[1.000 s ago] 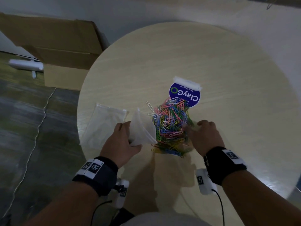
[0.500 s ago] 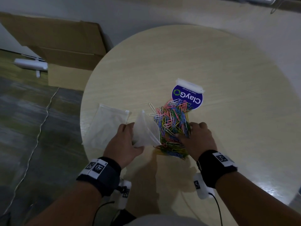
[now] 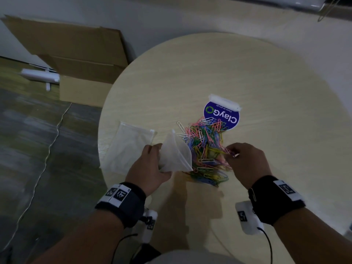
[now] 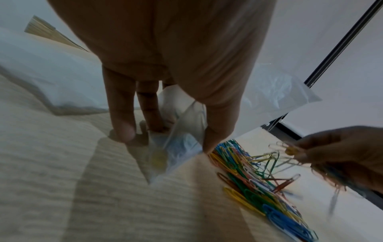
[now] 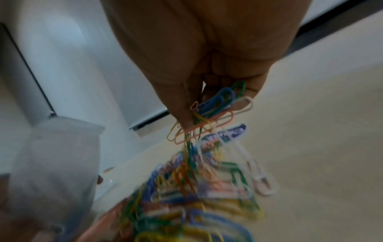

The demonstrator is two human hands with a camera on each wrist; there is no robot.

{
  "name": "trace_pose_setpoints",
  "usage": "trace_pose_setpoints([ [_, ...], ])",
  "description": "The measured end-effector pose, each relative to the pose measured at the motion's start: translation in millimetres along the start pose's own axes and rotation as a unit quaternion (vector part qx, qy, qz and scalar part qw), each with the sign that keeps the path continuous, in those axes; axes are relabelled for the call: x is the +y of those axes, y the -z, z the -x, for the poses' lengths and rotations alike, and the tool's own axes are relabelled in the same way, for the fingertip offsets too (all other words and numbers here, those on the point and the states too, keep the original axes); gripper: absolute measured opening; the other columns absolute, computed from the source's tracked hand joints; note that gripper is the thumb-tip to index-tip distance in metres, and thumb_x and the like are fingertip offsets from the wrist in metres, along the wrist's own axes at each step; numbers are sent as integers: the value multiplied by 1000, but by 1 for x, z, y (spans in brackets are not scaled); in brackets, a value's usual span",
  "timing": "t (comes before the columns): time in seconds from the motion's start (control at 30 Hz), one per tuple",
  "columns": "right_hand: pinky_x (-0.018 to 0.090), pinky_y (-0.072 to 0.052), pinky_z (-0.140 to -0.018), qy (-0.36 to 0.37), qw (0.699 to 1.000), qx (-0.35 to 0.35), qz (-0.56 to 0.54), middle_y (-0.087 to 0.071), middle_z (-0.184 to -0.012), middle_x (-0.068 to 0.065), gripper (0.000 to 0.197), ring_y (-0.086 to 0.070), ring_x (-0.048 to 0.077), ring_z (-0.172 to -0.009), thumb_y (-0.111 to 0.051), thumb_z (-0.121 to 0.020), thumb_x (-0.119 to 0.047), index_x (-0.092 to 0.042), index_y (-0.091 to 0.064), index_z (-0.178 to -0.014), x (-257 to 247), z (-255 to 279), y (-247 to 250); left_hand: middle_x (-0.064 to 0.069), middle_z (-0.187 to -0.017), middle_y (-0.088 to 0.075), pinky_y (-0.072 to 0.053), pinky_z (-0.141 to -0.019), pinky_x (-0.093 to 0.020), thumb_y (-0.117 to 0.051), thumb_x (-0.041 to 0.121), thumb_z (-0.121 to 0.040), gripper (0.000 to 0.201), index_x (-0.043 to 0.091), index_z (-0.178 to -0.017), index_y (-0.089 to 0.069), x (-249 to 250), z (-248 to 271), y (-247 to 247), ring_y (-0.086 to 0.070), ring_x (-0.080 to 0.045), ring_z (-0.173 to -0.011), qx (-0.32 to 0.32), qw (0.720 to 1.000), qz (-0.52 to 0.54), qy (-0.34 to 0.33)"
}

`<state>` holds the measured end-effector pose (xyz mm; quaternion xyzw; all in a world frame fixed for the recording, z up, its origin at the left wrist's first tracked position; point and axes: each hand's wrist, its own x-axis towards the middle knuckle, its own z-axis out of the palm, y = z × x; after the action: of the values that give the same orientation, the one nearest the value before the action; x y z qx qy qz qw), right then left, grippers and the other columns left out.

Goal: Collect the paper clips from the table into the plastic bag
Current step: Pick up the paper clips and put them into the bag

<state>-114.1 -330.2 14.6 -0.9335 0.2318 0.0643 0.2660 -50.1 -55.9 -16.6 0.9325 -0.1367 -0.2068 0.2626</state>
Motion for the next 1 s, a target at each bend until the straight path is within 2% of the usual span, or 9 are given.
trace_pose_setpoints([
  [0.23,25,-43,-70,97,995,34,0,-71,-90,-5,22,-64,17,-79,-69,-80,-33,-31,-73,-102,-41,9,36,1,-128,-38,-54,-82,-41,-78,40,-73,85,24,-143,-33,1,0,0,-61,-28,-100,-8,1000,-7,16],
  [0.4,22,-47,-67,127,985,20,-118,-69,-76,-10,19,-62,5,-68,-76,-74,-21,-30,-67,-89,-77,20,42,0,-127,-39,-50,-75,-36,-80,34,-70,85,23,-141,-35,2,0,0,-63,-29,-96,-5,1000,-3,22],
  [0.5,19,-43,-65,150,983,-14,-104,-66,-71,-10,17,-60,5,-69,-73,-73,-15,-26,-66,-83,-90,18,31,-1,-128,-39,-53,-75,-38,-80,35,-70,86,24,-142,-34,0,1,0,-64,-29,-95,-5,1000,1,15],
  [0.67,27,-46,-72,187,979,-78,-28,-73,-86,-2,15,-65,19,-82,-67,-75,-21,-23,-69,-90,-104,11,8,0,-124,-42,-51,-71,-35,-79,37,-68,82,29,-139,-37,-1,0,-1,-64,-29,-92,0,1000,8,6],
  [0.77,22,-43,-81,218,969,-119,-11,-74,-100,-2,30,-66,14,-89,-68,-76,-21,-23,-71,-105,-109,9,6,1,-121,-43,-52,-70,-36,-78,39,-68,79,30,-136,-38,-2,1,-2,-65,-29,-90,3,1000,15,-2],
  [0.83,10,-41,-77,198,968,-134,-75,-73,-99,-5,36,-65,1,-86,-71,-76,-17,-24,-70,-112,-108,9,15,1,-119,-43,-53,-70,-36,-78,39,-69,77,30,-135,-39,-2,-1,-2,-65,-29,-90,4,1000,17,2],
  [0.9,2,-40,-74,161,966,-119,-160,-72,-93,-11,34,-63,-8,-85,-69,-80,-12,-28,-70,-110,-99,10,25,1,-122,-43,-51,-72,-35,-78,37,-69,78,28,-137,-39,-1,-2,-1,-64,-30,-94,2,1000,14,8],
  [0.97,4,-42,-74,121,970,-67,-198,-72,-91,-17,25,-63,-10,-84,-69,-83,-15,-30,-72,-103,-79,10,30,1,-124,-42,-47,-73,-32,-79,35,-69,81,27,-139,-38,-1,-2,-1,-63,-28,-98,1,1000,19,12],
  [1.0,10,-45,-74,92,976,-41,-195,-72,-89,-16,21,-65,-7,-83,-70,-82,-19,-30,-72,-100,-65,10,29,2,-126,-42,-47,-75,-32,-80,35,-70,83,27,-140,-37,-2,-2,-1,-62,-27,-100,-1,1000,24,10],
])
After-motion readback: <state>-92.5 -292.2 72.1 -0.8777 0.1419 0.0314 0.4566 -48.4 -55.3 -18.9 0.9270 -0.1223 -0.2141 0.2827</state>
